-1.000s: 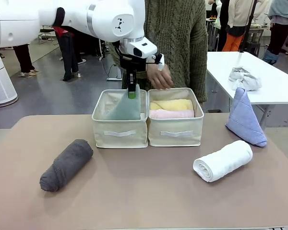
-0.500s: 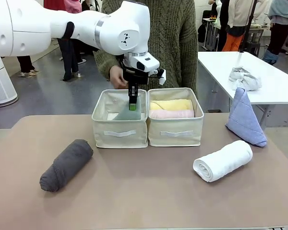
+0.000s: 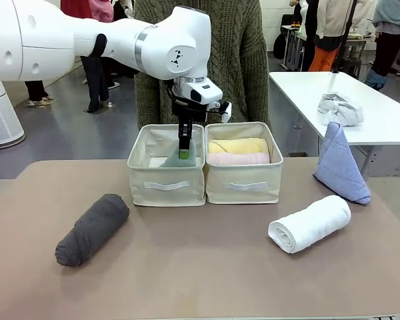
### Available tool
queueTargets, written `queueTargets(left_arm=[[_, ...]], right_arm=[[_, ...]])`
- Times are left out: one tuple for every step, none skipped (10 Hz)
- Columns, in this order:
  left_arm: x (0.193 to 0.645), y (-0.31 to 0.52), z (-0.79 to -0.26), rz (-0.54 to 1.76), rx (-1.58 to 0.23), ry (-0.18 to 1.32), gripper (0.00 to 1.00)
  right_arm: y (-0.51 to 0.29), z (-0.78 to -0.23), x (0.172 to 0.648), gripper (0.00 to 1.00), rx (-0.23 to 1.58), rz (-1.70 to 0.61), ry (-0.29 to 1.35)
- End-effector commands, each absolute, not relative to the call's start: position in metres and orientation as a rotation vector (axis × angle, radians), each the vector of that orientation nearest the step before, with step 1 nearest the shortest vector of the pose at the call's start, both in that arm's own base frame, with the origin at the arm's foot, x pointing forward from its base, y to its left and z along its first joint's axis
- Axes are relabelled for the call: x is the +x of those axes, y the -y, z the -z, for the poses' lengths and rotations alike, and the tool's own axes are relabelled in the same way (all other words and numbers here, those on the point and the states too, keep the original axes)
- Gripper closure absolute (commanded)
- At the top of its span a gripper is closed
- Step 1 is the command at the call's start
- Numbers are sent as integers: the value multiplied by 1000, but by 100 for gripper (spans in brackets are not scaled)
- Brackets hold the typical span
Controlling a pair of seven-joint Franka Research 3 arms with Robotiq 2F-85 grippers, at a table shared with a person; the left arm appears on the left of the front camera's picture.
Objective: Sort the towels based on their folding style.
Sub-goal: Pick up one triangle-folded towel and place it in the left Fabric basket.
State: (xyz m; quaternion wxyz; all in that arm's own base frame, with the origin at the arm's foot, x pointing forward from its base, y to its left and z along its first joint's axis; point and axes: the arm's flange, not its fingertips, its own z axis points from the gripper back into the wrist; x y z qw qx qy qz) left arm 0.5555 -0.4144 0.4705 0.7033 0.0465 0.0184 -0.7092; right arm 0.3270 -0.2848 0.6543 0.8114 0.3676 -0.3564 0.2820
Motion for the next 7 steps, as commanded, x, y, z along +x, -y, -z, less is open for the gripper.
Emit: queueTargets(left_arm=[[558,413,-476,1599,101,-60,22],[558,412,-476,1601,104,-64,0],[559,412,-476,1601,104,-66,0],[559,412,-477,1602,104,-67,0],[559,412,-477,1604,105,-67,0],[559,411,-478,1606,103,-67,0],[559,411,-478,1610,104,-67,0]], right_arm=[[286,-654,327,0,793,-621,773],[286,-654,327,0,793,-621,773],[286,-654,327,0,793,-621,773],[286,-654,327,0,793,-621,773],[286,-654,327,0,793,-621,773],[286,-654,327,0,793,-621,773],[286,-654,327,0,793,-621,773]])
